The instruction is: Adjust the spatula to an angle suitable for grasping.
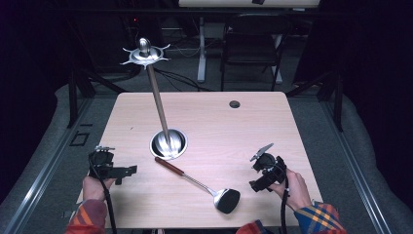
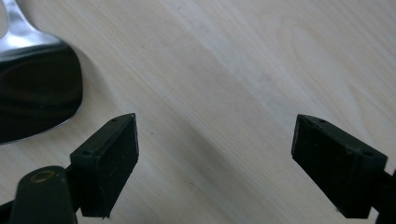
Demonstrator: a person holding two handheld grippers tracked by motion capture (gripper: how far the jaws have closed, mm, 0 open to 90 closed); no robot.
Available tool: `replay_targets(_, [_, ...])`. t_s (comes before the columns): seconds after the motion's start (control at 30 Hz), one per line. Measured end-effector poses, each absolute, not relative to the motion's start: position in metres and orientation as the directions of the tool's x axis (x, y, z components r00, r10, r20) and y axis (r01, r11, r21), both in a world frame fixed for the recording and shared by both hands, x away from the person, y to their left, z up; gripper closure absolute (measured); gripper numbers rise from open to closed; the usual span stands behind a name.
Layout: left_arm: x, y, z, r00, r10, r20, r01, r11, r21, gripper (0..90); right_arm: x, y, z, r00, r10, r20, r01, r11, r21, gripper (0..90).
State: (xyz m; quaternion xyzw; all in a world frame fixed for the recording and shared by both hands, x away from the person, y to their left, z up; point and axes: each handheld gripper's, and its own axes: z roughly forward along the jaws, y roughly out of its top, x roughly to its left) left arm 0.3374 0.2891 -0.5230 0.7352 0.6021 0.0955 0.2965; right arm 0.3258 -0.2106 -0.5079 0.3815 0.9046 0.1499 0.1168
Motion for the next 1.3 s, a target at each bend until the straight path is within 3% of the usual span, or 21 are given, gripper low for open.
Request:
replay_targets(0.23, [0.337,0.285,-0.522,0.278,0.938,-0.210,0.821,-0.118,0.559,0.2,0.319,-0.200,-0.513,-0.747,0.659,-0.090,0.614,0.735,0.287,14.5])
replay_targets(0.4, [0.337,0.282,-0.524,0.295,0.935,-0.197,0.823,-0.144,0.549,0.2,0.311,-0.195,-0.516,-0.763,0.643,-0.069,0.600,0.744,0.295,17.6])
replay_targets(0.47, [0.338,0.281,-0.524,0.296,0.937,-0.185,0.825,-0.153,0.544,0.3,0.305,-0.188,-0.516,-0.782,0.622,-0.029,0.588,0.753,0.295,33.3])
replay_targets(0.53, [0.339,0.280,-0.524,0.296,0.937,-0.184,0.825,-0.155,0.543,1.1,0.302,-0.185,-0.517,-0.796,0.605,-0.016,0.576,0.767,0.283,36.1])
replay_targets(0.57, [0.340,0.279,-0.525,0.296,0.938,-0.179,0.831,-0.161,0.533,2.5,0.299,-0.180,-0.521,-0.810,0.586,-0.015,0.563,0.784,0.262,43.2])
replay_targets(0.6, [0.340,0.279,-0.525,0.296,0.938,-0.179,0.831,-0.161,0.533,3.2,0.299,-0.180,-0.521,-0.810,0.586,-0.015,0.563,0.784,0.262,43.2])
replay_targets(0.67, [0.342,0.277,-0.526,0.300,0.937,-0.180,0.836,-0.167,0.523,4.4,0.296,-0.175,-0.524,-0.831,0.557,-0.009,0.537,0.806,0.248,52.5])
replay_targets(0.7, [0.342,0.277,-0.526,0.300,0.937,-0.180,0.836,-0.167,0.523,5.3,0.296,-0.175,-0.524,-0.831,0.557,-0.009,0.537,0.806,0.248,52.5])
replay_targets(0.73, [0.342,0.277,-0.526,0.303,0.936,-0.181,0.834,-0.169,0.525,5.3,0.296,-0.174,-0.524,-0.834,0.552,-0.002,0.533,0.806,0.257,57.1])
replay_targets(0.77, [0.343,0.275,-0.526,0.309,0.935,-0.173,0.835,-0.179,0.521,6.8,0.295,-0.172,-0.524,-0.843,0.538,-0.007,0.518,0.814,0.261,67.9])
replay_targets(0.8, [0.343,0.275,-0.526,0.309,0.935,-0.173,0.835,-0.179,0.521,9.0,0.295,-0.172,-0.524,-0.843,0.538,-0.007,0.518,0.814,0.261,67.9])
replay_targets(0.87, [0.345,0.274,-0.526,0.313,0.935,-0.164,0.837,-0.190,0.513,11.9,0.295,-0.167,-0.526,-0.853,0.522,0.002,0.506,0.826,0.249,76.4])
replay_targets(0.97, [0.345,0.273,-0.527,0.316,0.935,-0.161,0.838,-0.195,0.509,13.6,0.296,-0.164,-0.529,-0.861,0.509,0.021,0.499,0.835,0.232,80.6])
replay_targets(1.3, [0.345,0.272,-0.527,0.305,0.939,-0.160,0.846,-0.190,0.498,14.8,0.295,-0.142,-0.533,-0.892,0.452,0.009,0.441,0.867,0.231,82.6])
